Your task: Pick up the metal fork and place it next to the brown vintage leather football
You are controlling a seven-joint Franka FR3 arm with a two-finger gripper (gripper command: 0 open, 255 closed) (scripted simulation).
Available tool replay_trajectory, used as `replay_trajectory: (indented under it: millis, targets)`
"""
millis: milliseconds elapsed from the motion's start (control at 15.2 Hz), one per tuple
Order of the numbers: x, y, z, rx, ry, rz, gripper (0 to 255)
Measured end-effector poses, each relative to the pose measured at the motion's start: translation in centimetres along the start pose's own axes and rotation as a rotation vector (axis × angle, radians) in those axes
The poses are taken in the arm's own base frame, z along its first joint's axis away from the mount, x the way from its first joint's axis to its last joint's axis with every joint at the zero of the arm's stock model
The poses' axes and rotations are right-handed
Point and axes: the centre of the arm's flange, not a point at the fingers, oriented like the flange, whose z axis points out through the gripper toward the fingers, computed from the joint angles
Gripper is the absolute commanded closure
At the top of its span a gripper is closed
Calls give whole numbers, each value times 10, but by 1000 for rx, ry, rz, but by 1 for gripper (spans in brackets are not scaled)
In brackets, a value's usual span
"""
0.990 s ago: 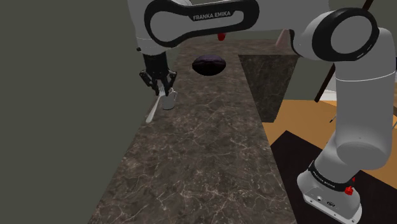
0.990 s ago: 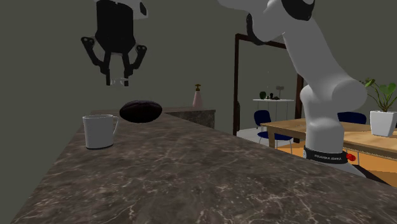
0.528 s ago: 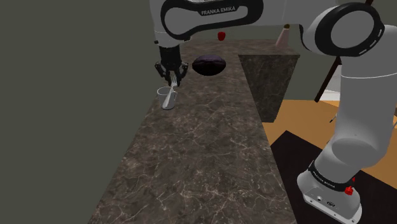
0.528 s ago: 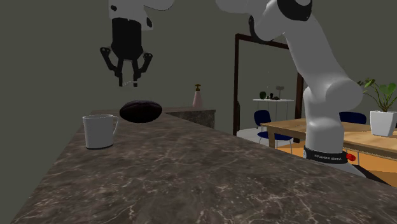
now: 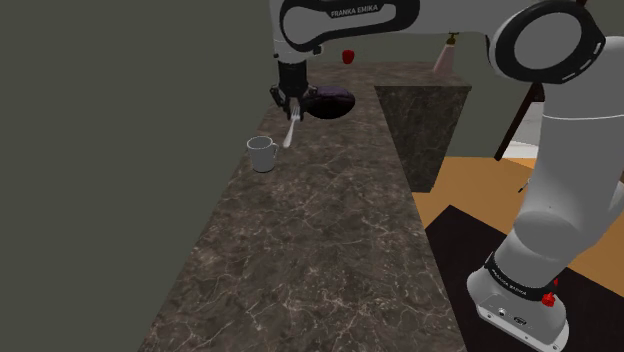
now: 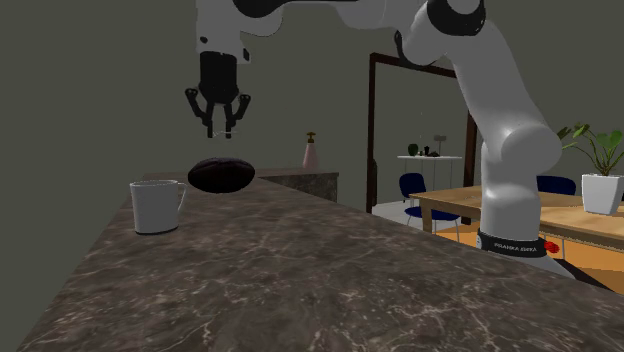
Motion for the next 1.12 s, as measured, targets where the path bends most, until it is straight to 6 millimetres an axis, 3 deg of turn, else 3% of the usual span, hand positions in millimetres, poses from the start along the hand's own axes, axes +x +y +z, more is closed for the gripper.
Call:
replay_trajectory:
  millis: [1122]
  targets:
    - [210,85,13,0,0,-1,255]
